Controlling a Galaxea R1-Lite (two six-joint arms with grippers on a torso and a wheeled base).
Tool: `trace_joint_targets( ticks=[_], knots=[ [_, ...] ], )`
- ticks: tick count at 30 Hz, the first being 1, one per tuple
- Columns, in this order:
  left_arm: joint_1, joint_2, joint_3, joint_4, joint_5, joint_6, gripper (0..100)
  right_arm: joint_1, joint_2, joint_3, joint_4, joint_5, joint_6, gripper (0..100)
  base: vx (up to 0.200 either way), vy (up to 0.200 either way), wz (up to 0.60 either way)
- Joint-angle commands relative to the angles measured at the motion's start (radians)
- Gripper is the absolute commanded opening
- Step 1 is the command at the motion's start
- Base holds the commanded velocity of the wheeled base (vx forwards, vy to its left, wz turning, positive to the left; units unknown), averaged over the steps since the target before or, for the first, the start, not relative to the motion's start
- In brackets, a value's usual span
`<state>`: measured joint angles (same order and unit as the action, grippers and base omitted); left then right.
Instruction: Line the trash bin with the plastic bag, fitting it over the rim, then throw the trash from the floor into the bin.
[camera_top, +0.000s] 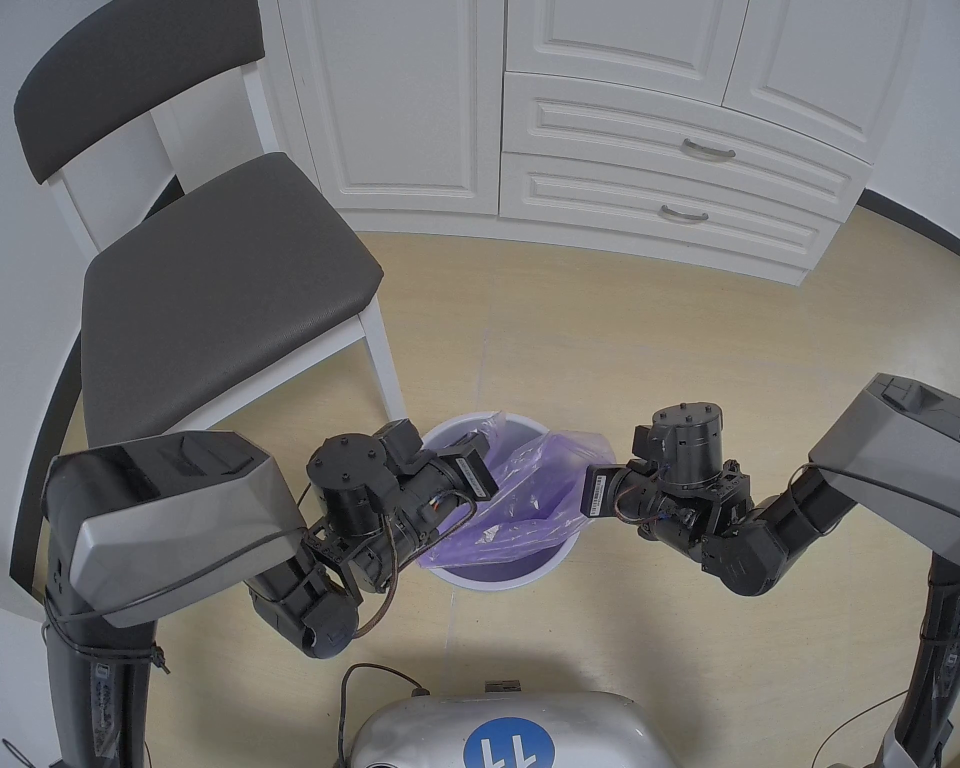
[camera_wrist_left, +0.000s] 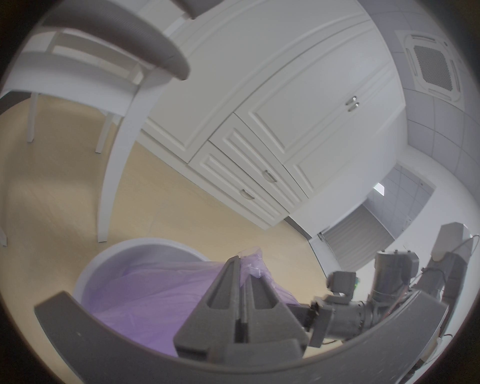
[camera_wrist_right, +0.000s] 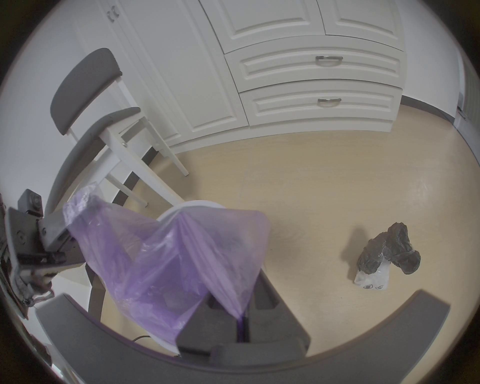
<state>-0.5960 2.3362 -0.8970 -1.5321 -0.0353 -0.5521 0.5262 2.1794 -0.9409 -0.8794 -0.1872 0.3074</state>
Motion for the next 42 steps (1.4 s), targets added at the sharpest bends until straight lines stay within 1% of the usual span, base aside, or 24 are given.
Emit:
trace_joint_targets(
  ticks=[1, 3, 7, 9, 13, 14, 15, 17, 18, 22, 23, 24, 26, 28, 29, 30, 31, 32, 33, 34, 38, 42],
  knots=[
    [0.053, 0.081, -0.053, 0.000, -0.001, -0.012, 0, -0.017, 0.060, -0.026, -0.003, 0.000, 0.005, 0, 0.000, 0.000, 0.00],
    [0.058, 0.078, -0.053, 0.000, -0.001, -0.012, 0, -0.018, 0.062, -0.029, -0.003, 0.000, 0.005, 0, 0.000, 0.000, 0.00],
    [0.088, 0.074, -0.071, 0.001, 0.002, -0.008, 0, -0.048, 0.083, -0.045, -0.003, 0.002, 0.004, 0, 0.000, 0.000, 0.00],
    [0.114, 0.074, -0.077, 0.006, 0.000, 0.012, 0, -0.072, 0.079, -0.044, -0.003, 0.006, -0.005, 0, 0.000, 0.000, 0.00],
    [0.188, 0.034, -0.071, 0.112, -0.014, 0.153, 0, -0.115, 0.037, -0.027, -0.003, 0.023, -0.037, 0, 0.000, 0.000, 0.00],
    [0.193, 0.031, -0.071, 0.119, -0.014, 0.162, 0, -0.117, 0.036, -0.026, -0.003, 0.023, -0.042, 0, 0.000, 0.000, 0.00],
    [0.212, 0.014, -0.066, 0.148, -0.011, 0.207, 0, -0.133, 0.027, -0.010, -0.004, 0.028, -0.074, 0, 0.000, 0.000, 0.00],
    [0.222, 0.005, -0.063, 0.161, -0.008, 0.235, 0, -0.143, 0.020, 0.001, -0.004, 0.028, -0.096, 0, 0.000, 0.000, 0.00],
    [0.237, -0.015, -0.049, 0.187, -0.006, 0.294, 0, -0.161, 0.010, 0.014, -0.006, 0.029, -0.131, 0, 0.000, 0.000, 0.00],
    [0.274, -0.058, 0.013, 0.221, 0.003, 0.457, 0, -0.203, -0.003, 0.048, -0.027, 0.037, -0.205, 0, 0.000, 0.000, 0.00],
    [0.274, -0.058, 0.013, 0.221, 0.003, 0.457, 0, -0.203, -0.003, 0.048, -0.027, 0.037, -0.205, 0, 0.000, 0.000, 0.00],
    [0.291, -0.067, 0.036, 0.225, 0.029, 0.535, 0, -0.218, -0.004, 0.076, -0.067, 0.054, -0.248, 0, 0.000, 0.000, 0.00],
    [0.306, -0.066, 0.058, 0.233, 0.071, 0.620, 0, -0.230, -0.003, 0.114, -0.124, 0.068, -0.300, 0, 0.000, 0.000, 0.00],
    [0.315, -0.063, 0.070, 0.245, 0.095, 0.675, 0, -0.235, 0.005, 0.132, -0.159, 0.075, -0.332, 0, 0.000, 0.000, 0.00],
    [0.331, -0.058, 0.089, 0.256, 0.132, 0.752, 0, -0.245, 0.019, 0.152, -0.208, 0.078, -0.381, 0, 0.000, 0.000, 0.00],
    [0.335, -0.058, 0.101, 0.253, 0.147, 0.785, 0, -0.250, 0.031, 0.165, -0.244, 0.080, -0.410, 0, 0.000, 0.000, 0.00],
    [0.334, -0.057, 0.110, 0.251, 0.150, 0.799, 0, -0.250, 0.040, 0.174, -0.276, 0.080, -0.433, 0, 0.000, 0.000, 0.00],
    [0.334, -0.057, 0.110, 0.251, 0.150, 0.799, 0, -0.250, 0.040, 0.174, -0.276, 0.080, -0.433, 0, 0.000, 0.000, 0.00],
    [0.324, -0.051, 0.119, 0.251, 0.152, 0.801, 0, -0.250, 0.060, 0.191, -0.325, 0.080, -0.456, 0, 0.000, 0.000, 0.00],
    [0.320, -0.047, 0.119, 0.253, 0.152, 0.801, 0, -0.249, 0.068, 0.197, -0.337, 0.080, -0.462, 0, 0.000, 0.000, 0.00],
    [0.311, -0.038, 0.119, 0.259, 0.149, 0.798, 0, -0.239, 0.082, 0.212, -0.342, 0.080, -0.485, 0, 0.000, 0.000, 0.00],
    [0.314, -0.046, 0.128, 0.277, 0.144, 0.793, 0, -0.247, 0.094, 0.215, -0.340, 0.080, -0.513, 0, 0.000, 0.000, 0.00]
  ],
)
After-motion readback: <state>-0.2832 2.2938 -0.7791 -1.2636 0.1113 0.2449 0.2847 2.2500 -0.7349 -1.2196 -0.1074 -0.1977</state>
